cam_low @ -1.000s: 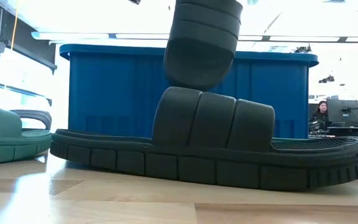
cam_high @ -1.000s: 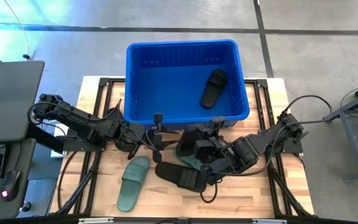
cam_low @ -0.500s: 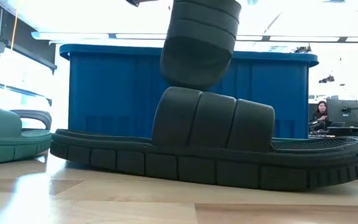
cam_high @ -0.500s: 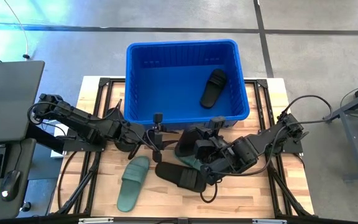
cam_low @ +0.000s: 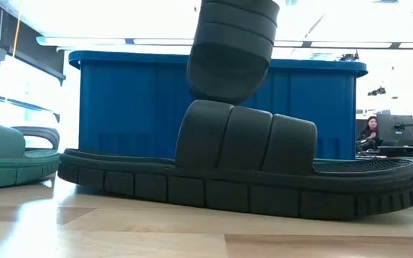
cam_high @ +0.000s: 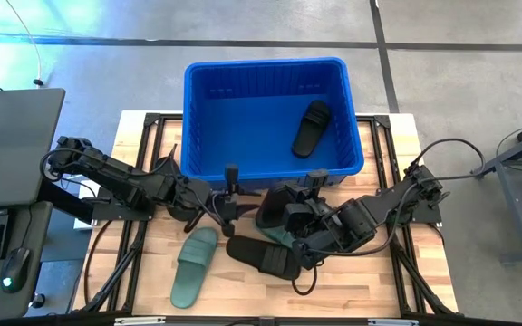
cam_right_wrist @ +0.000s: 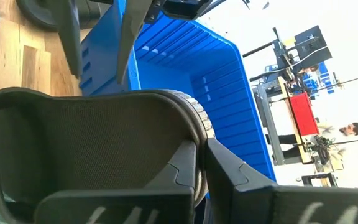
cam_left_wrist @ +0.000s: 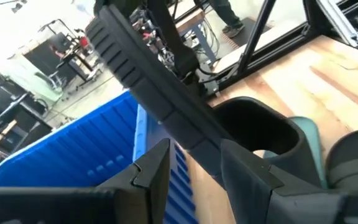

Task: Pick and place slides into bin
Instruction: Put the black slipper into the blue bin

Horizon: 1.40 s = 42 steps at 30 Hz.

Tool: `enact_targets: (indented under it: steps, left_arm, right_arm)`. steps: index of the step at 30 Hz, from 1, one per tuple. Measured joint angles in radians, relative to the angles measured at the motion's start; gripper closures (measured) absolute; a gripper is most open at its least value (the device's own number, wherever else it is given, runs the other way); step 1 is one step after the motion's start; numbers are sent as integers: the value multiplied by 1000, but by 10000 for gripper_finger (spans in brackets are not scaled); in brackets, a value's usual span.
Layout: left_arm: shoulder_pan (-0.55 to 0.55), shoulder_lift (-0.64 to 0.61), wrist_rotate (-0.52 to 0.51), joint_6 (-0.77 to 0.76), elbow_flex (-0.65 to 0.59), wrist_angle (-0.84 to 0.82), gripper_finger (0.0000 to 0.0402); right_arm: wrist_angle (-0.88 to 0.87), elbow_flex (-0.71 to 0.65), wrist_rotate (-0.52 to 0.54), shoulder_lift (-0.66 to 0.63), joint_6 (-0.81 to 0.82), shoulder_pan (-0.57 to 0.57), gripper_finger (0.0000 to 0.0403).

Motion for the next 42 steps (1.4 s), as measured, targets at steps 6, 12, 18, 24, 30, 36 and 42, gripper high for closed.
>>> enact_targets:
  steps: [6,12,18,24,30,36,42]
  left_arm:
    - [0,0,9,-67,0,-1,275]
    - [0,14,77,-111,1,-3,275]
    - [1,35,56,-111,0,-5,275]
    - [0,42,64,-86,0,1,261]
    - [1,41,61,-59,0,-4,214]
    - [7,41,61,-132,0,11,163]
    - [7,41,60,-315,0,137,131]
  right_arm:
    - [0,0,0,0,1,0,403]
    - [0,0,-7,0,0,0,403]
    - [3,0,-41,0,0,0,403]
    - [4,0,-46,0,-2,-1,403]
    - [5,0,-38,0,-1,-3,403]
    - [19,0,-38,0,-2,-3,403]
    - [78,0,-37,0,-14,-14,403]
